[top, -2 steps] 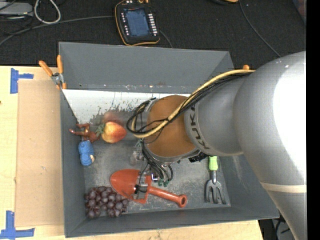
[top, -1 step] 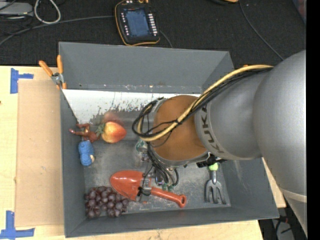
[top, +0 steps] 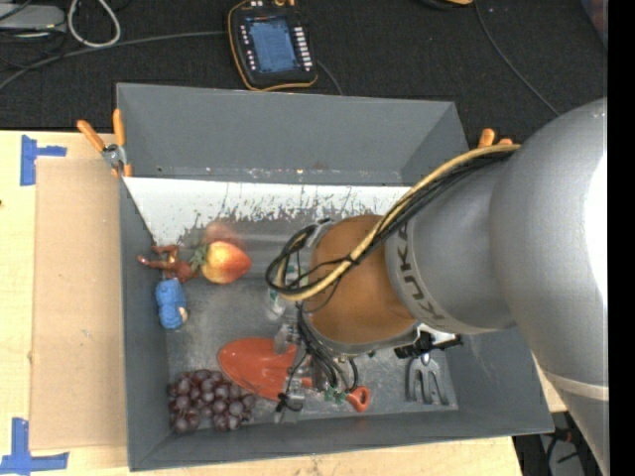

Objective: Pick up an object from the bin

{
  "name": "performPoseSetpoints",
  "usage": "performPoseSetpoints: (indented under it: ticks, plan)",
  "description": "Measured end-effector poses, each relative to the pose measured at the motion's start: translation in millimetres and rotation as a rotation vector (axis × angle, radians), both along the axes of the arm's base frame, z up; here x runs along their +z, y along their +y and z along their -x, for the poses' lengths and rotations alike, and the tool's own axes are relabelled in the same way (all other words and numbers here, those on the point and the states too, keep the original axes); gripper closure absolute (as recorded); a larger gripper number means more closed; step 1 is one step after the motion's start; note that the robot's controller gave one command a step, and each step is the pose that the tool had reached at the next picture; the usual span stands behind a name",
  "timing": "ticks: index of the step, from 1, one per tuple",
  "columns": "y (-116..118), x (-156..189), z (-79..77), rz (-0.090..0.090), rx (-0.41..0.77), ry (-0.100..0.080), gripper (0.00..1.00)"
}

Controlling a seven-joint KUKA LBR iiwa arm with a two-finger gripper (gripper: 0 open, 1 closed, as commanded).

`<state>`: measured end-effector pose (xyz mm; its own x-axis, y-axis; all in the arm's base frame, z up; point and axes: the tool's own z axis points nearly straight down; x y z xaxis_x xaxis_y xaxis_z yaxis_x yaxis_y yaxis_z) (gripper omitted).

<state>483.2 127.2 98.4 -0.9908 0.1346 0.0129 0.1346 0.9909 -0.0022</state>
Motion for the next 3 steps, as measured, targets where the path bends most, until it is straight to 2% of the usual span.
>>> performPoseSetpoints:
  ticks: [1, 2, 3]
  plan:
    - [1, -30, 3.7, -0.003, -0.162, -0.017, 0.00]
    - [12, -29, 0.8, 0.001, -0.242, -0.002, 1.00]
    - [12, -29, 0.8, 0.001, -0.242, -0.002, 1.00]
